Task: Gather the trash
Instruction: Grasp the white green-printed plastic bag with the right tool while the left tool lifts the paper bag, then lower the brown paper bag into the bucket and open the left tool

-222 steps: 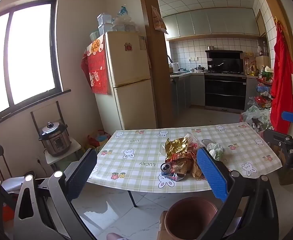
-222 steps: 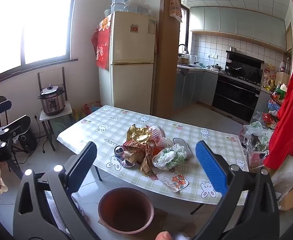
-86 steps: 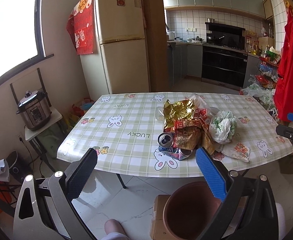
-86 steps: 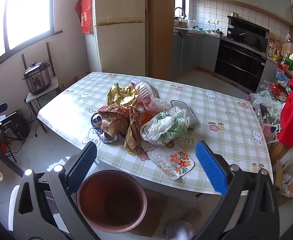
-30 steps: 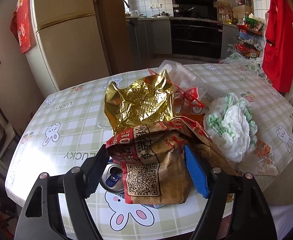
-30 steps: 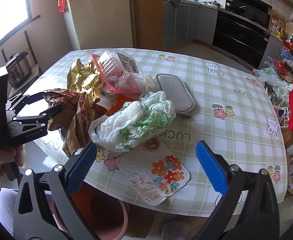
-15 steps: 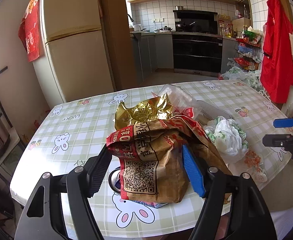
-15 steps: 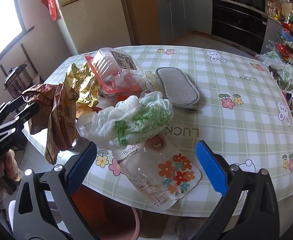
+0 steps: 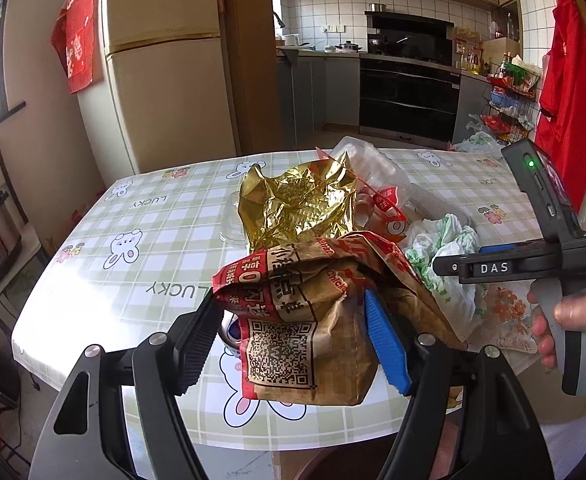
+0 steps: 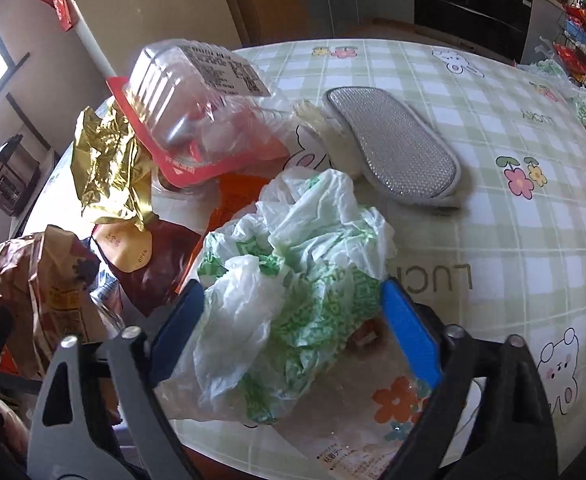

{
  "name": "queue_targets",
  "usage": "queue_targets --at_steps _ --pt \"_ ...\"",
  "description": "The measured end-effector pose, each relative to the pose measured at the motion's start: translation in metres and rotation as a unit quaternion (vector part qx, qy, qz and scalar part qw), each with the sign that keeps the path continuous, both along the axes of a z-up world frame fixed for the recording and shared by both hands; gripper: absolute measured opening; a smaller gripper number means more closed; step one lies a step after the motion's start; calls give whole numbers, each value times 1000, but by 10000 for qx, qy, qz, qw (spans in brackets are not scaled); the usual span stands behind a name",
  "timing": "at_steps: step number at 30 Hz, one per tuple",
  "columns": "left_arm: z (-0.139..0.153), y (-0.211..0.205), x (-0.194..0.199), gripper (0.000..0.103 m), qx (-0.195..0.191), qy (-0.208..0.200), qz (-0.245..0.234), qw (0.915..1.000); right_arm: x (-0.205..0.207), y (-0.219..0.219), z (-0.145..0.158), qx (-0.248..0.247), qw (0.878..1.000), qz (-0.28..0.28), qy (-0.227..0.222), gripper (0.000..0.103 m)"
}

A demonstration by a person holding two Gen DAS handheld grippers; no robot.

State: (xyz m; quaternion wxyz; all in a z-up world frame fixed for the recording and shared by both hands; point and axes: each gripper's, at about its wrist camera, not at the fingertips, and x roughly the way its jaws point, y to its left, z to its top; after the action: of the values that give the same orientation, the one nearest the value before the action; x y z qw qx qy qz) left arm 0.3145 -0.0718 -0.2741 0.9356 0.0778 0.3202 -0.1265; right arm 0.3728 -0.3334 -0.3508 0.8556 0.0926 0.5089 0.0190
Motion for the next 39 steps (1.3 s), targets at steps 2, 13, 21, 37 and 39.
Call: queue_targets --at_steps 2,13,21,37,39 --pt "4 3 -2 69 -34 -36 34 10000 -1 -1 1 -79 10000 27 -43 66" --pt "30 35 -27 69 -220 -228 456 9985 -31 -6 41 -112 9978 -14 -653 29" --pt "53 61 -62 70 -314 -309 683 9967 -72 13 82 -48 9921 216 -1234 25" --pt "84 85 -143 70 -345 -422 798 9953 -160 37 145 37 9800 515 -1923 25" --pt "84 84 -150 70 -354 -353 741 9960 -171 37 151 55 9788 524 -1978 25"
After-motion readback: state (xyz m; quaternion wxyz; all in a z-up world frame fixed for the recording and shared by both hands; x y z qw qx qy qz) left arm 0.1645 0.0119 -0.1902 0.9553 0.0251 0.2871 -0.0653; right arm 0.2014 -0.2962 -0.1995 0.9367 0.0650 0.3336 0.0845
